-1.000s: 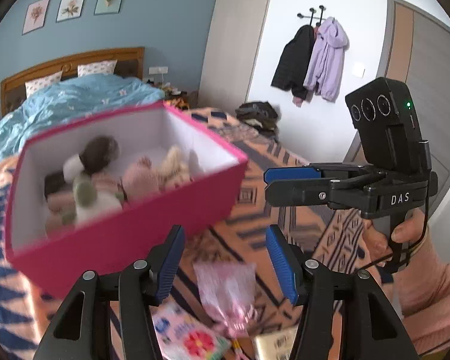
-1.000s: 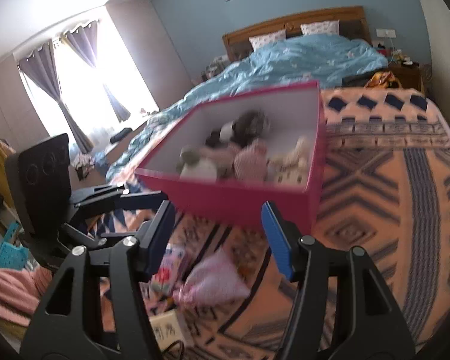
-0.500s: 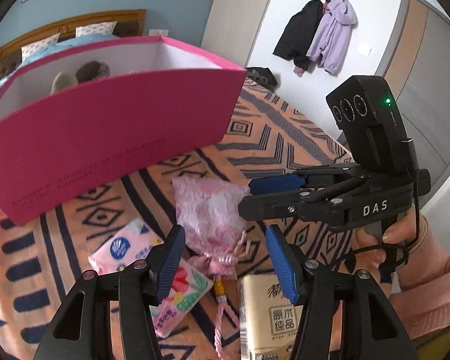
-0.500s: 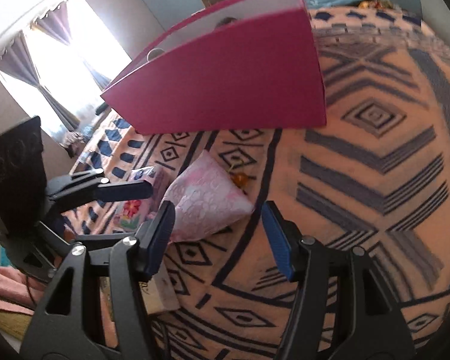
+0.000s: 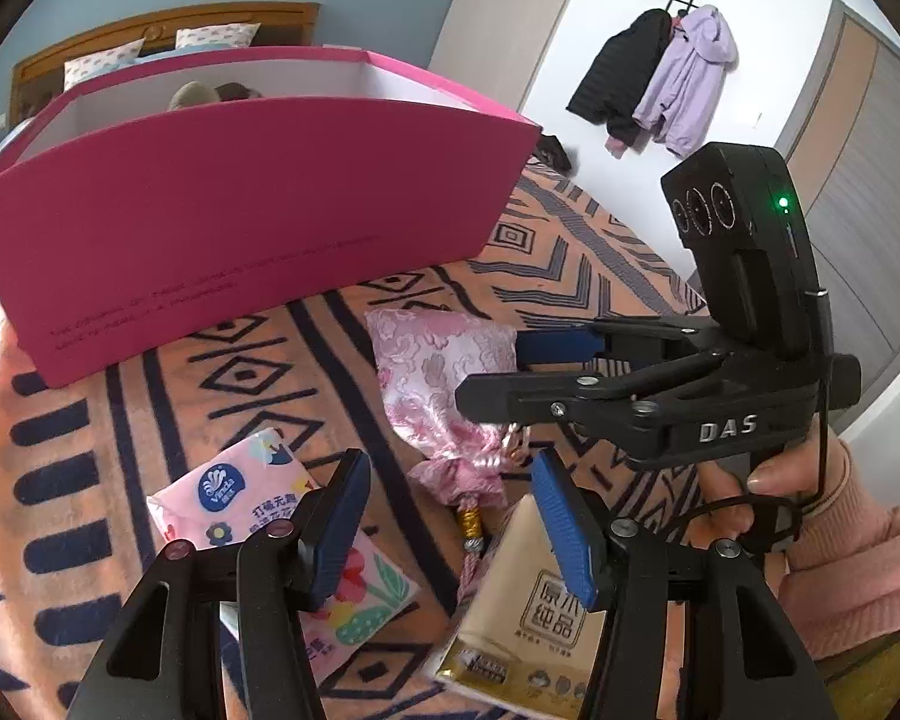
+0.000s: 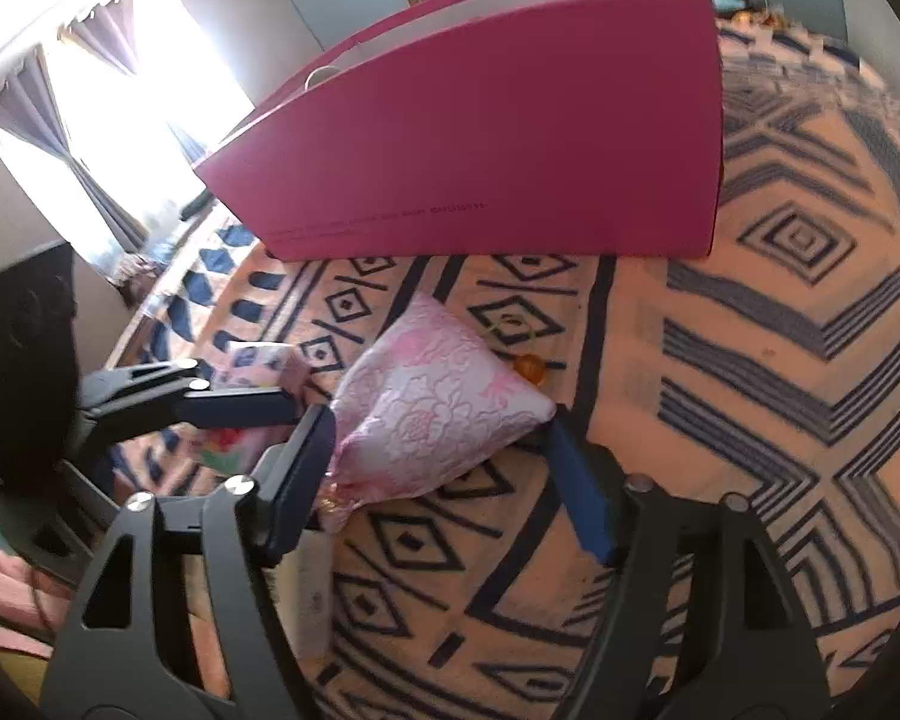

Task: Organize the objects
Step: 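Move the right gripper to the pink floral drawstring pouch, then grasp the pink floral pouch with the right gripper and lift it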

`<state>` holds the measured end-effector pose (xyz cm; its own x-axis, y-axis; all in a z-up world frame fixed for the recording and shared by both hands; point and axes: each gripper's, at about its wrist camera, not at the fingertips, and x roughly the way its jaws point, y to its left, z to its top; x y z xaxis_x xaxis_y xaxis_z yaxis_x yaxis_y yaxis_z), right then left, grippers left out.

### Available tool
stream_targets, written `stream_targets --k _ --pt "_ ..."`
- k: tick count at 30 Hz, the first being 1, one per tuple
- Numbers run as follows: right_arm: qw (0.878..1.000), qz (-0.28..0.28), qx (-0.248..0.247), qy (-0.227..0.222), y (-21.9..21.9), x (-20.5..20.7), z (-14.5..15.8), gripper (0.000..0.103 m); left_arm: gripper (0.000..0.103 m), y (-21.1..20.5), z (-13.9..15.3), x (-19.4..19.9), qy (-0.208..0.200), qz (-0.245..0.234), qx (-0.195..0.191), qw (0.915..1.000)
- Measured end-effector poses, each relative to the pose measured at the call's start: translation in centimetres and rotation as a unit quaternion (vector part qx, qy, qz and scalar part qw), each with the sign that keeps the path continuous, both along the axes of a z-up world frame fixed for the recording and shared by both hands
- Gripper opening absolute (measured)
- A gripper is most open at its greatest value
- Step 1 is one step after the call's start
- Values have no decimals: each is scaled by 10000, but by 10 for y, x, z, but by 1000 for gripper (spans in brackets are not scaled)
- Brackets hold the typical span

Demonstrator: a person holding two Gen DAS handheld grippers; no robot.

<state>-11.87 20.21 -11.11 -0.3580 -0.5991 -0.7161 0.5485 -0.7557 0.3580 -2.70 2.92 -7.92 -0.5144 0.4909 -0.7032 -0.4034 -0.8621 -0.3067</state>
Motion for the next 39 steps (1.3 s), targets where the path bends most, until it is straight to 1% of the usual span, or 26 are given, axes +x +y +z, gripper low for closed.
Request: stream_targets --k 1,2,5,6,7,8,13,17,21,24,28,30,32,33,34,35,37,39 --pt "10000 14 21 25 0 0 0 63 57 -1 0 0 1 13 6 10000" --pt "10000 22 15 11 1 0 -2 53 57 -2 0 1 3 19 10 10000" --pt "9998 36 -188 -109 6 -1 -3 42 57 -4 2 3 16 29 19 10000" --pt "9994 49 -282 -168 7 -1 -3 36 57 -4 3 3 13 27 28 10000" --pt "9988 51 -423 -239 11 -1 -1 33 57 -4 3 3 6 22 47 10000" --pt "9984 20 -511 -249 14 -1 0 32 57 -3 3 1 -4 15 73 10000" --pt "9953 -120 -932 -228 31 0 16 30 57 -1 7 -1 -33 -70 253 9997" --pt "9926 -267 -1181 -80 43 1 32 30 57 8 10 -8 -1 -175 351 9992" --pt "9904 -396 -1320 89 52 1 46 30 57 18 19 -8 116 -380 396 9984" --pt "9891 -440 -1395 182 56 1 55 29 57 23 27 -5 214 -594 588 9963" --pt "9885 -401 -1436 261 56 1 62 29 57 29 32 -9 279 -621 573 9960" --pt "9884 -368 -1446 278 54 2 64 29 54 32 32 -13 225 -617 545 9963" --pt "9881 -345 -1467 296 53 4 65 29 47 36 33 -17 194 -652 573 9960" --pt "9879 -344 -1483 309 53 4 67 29 40 39 34 -18 180 -691 595 9957" --pt "9876 -344 -1494 325 54 4 68 29 38 33 35 -15 181 -709 604 9955" --pt "9875 -339 -1502 345 54 4 69 28 37 33 37 -16 186 -722 602 9954" --pt "9872 -318 -1509 412 54 5 74 28 32 36 41 -17 226 -738 565 9954" --pt "9871 -289 -1494 501 53 5 79 28 32 38 48 -19 314 -707 535 9956"
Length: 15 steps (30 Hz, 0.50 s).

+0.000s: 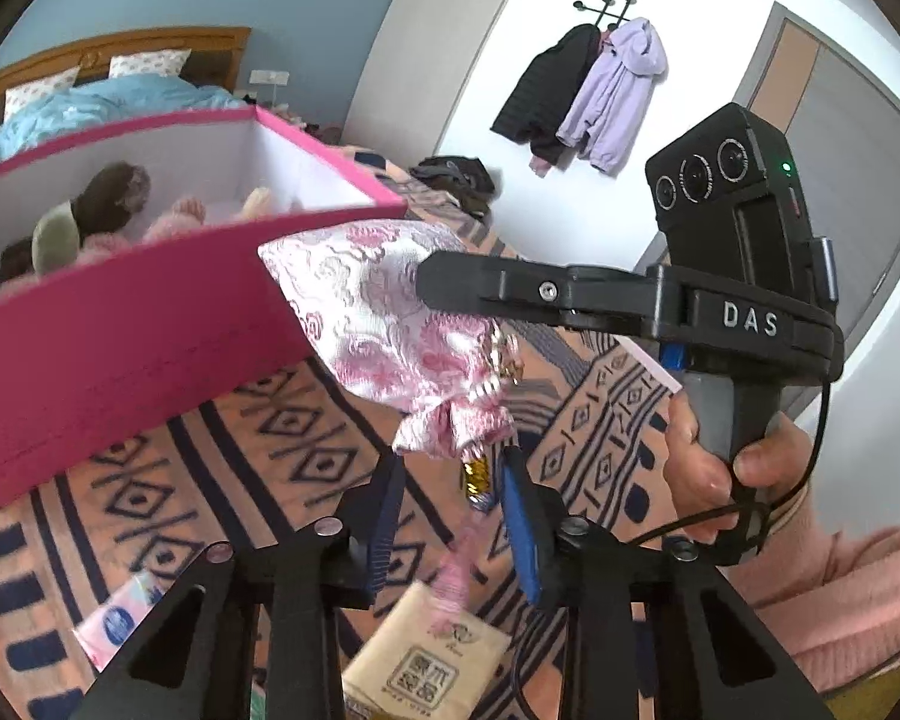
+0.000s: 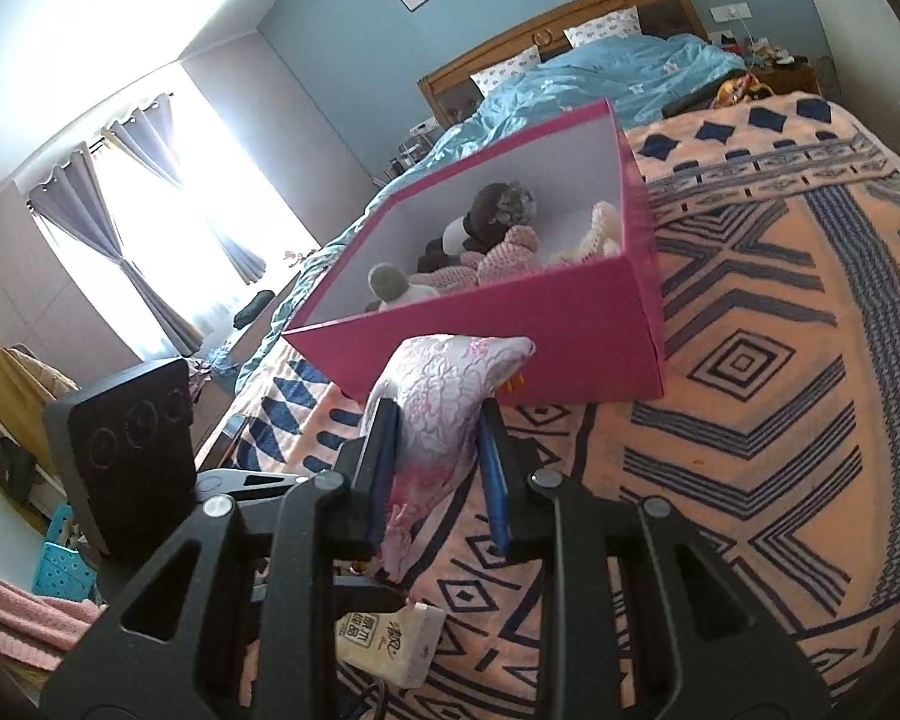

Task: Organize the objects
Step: 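Grasp the pink floral pouch with the right gripper and lift it, then carry the pink pouch with the right gripper over the pink box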

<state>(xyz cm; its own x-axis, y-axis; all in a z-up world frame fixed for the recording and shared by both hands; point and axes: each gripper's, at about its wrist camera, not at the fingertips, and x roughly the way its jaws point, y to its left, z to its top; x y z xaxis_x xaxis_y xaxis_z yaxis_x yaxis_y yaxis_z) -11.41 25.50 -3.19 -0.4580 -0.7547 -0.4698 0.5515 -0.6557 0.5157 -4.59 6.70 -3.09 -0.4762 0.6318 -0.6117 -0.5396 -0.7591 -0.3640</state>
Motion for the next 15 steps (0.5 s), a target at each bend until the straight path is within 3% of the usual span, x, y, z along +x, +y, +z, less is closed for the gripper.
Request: stream_targets --k 15 --pt "9963 76 -116 854 -11 -29 67 26 32 9 72 -30 1024 108 -391 9939"
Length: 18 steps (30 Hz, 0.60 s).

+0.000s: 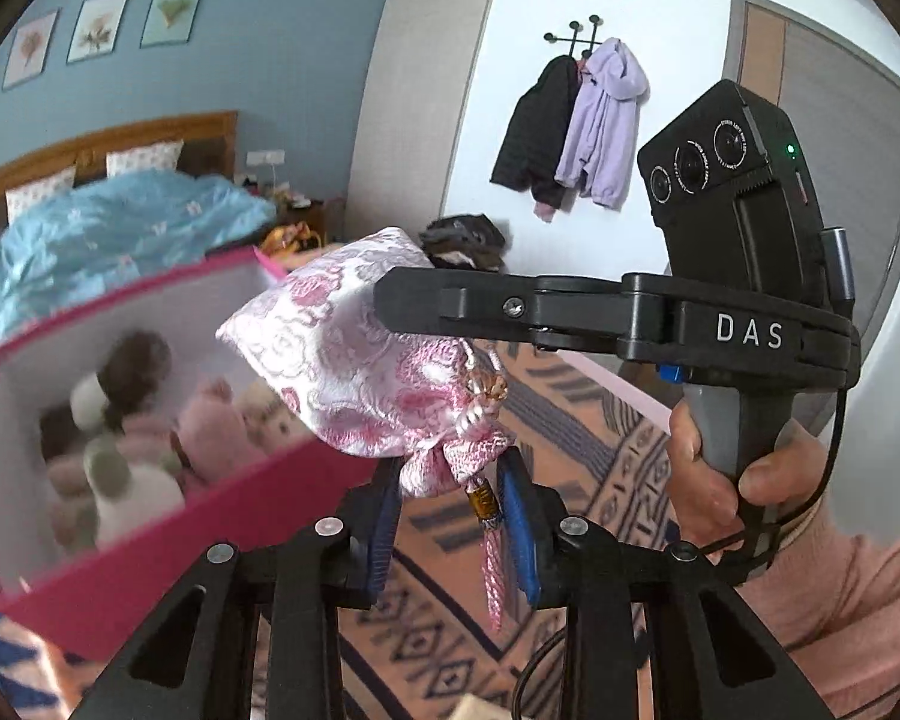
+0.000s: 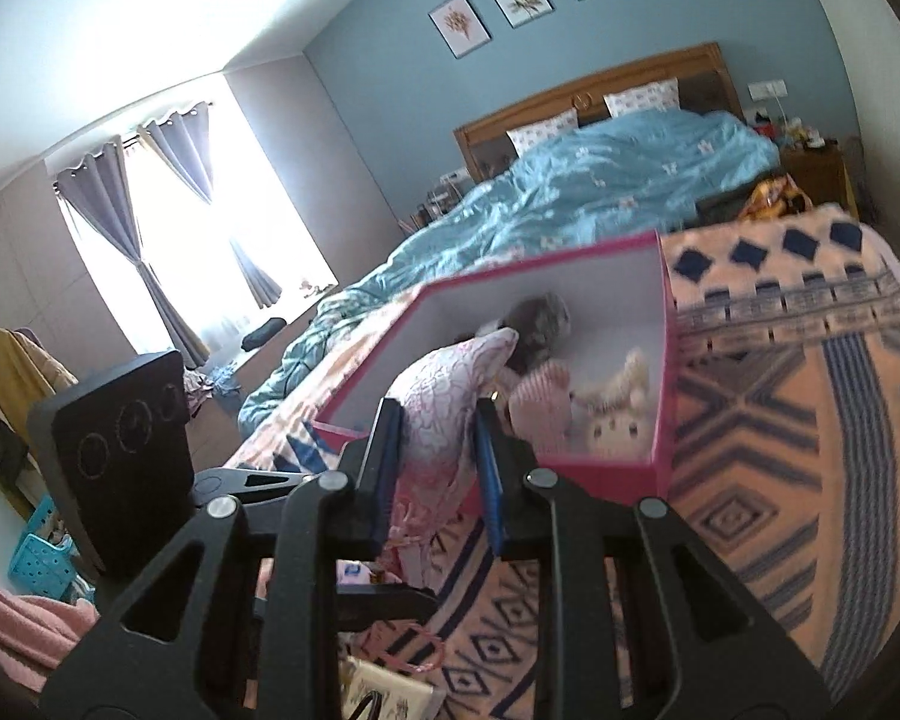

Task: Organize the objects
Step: 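Carry the pink pouch with the right gripper over the pink box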

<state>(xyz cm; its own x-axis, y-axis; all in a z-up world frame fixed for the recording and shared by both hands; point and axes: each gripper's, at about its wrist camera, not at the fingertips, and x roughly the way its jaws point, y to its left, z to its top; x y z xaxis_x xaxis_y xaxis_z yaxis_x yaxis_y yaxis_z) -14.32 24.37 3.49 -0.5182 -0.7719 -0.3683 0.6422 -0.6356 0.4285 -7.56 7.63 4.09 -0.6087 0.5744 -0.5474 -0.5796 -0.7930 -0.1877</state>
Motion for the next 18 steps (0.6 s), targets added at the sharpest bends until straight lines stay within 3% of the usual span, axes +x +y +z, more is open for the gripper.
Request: stream_targets --k 12,18 --pt "9994 -159 -102 280 -6 -44 32 25 32 6 30 -47 492 310 -451 9973" --pt "9991 -322 2 263 -9 -72 33 25 32 7 29 -76 446 422 -616 9962"
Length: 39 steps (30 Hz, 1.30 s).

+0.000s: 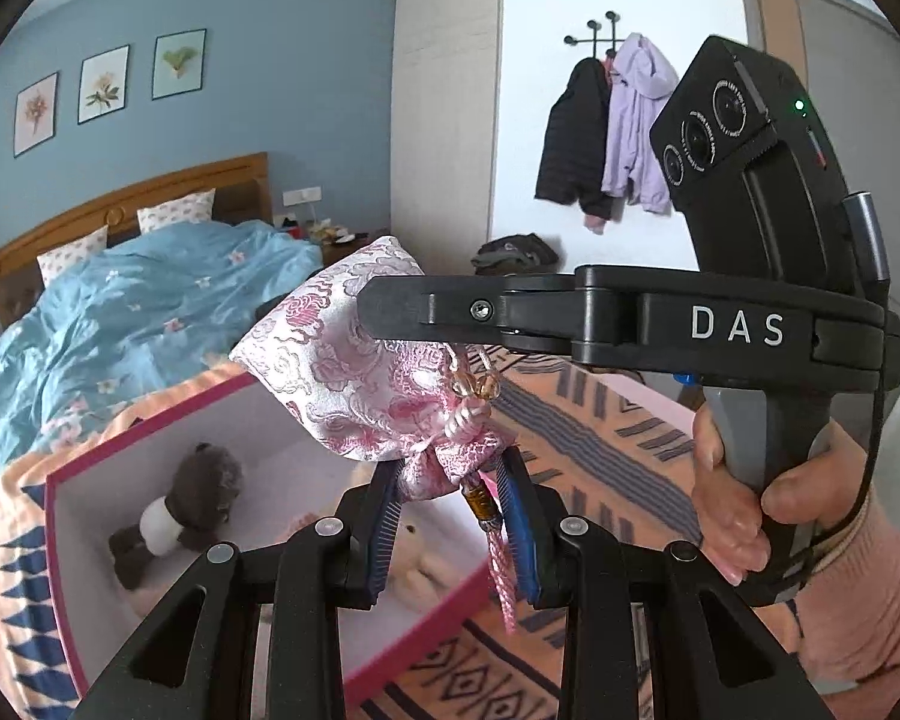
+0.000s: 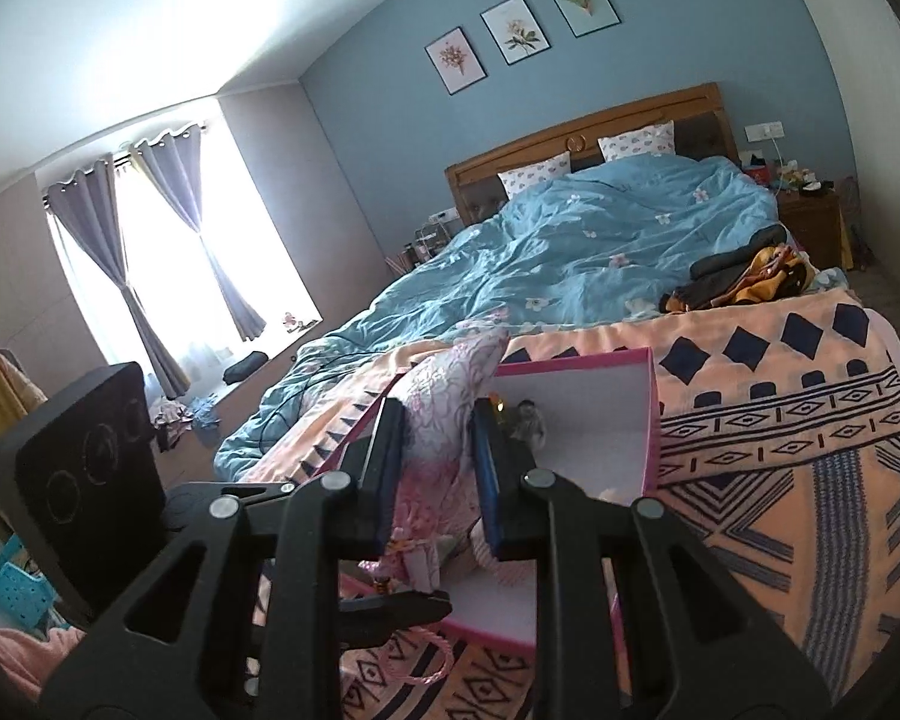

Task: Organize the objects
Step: 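Carry the pink pouch with the right gripper over the pink box, then lower the pouch into the pink box and open the right gripper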

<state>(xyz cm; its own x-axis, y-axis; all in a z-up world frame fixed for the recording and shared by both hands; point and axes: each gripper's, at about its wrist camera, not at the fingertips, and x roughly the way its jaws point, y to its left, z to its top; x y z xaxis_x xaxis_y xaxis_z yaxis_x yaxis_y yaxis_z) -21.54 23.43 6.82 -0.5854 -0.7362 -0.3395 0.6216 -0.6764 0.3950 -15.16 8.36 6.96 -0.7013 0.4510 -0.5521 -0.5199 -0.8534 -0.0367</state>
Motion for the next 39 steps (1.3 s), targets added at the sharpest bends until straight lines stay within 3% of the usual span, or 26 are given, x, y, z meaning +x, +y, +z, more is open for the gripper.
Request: stream_targets --k 18,23,29,39 --pt "9950 -482 740 -466 -15 -52 -49 25 32 6 -53 -61 -740 449 -354 9956" --pt "9893 -821 1095 -500 -17 -56 -60 30 39 8 -62 -67 -877 616 -459 9932" --pt "9864 -997 1259 -364 -12 -51 -60 34 51 -9 -60 -63 -808 832 -148 9931" --pt "9895 -738 1210 -268 -10 -18 -60 46 54 -28 -50 -22 -526 742 195 9957"
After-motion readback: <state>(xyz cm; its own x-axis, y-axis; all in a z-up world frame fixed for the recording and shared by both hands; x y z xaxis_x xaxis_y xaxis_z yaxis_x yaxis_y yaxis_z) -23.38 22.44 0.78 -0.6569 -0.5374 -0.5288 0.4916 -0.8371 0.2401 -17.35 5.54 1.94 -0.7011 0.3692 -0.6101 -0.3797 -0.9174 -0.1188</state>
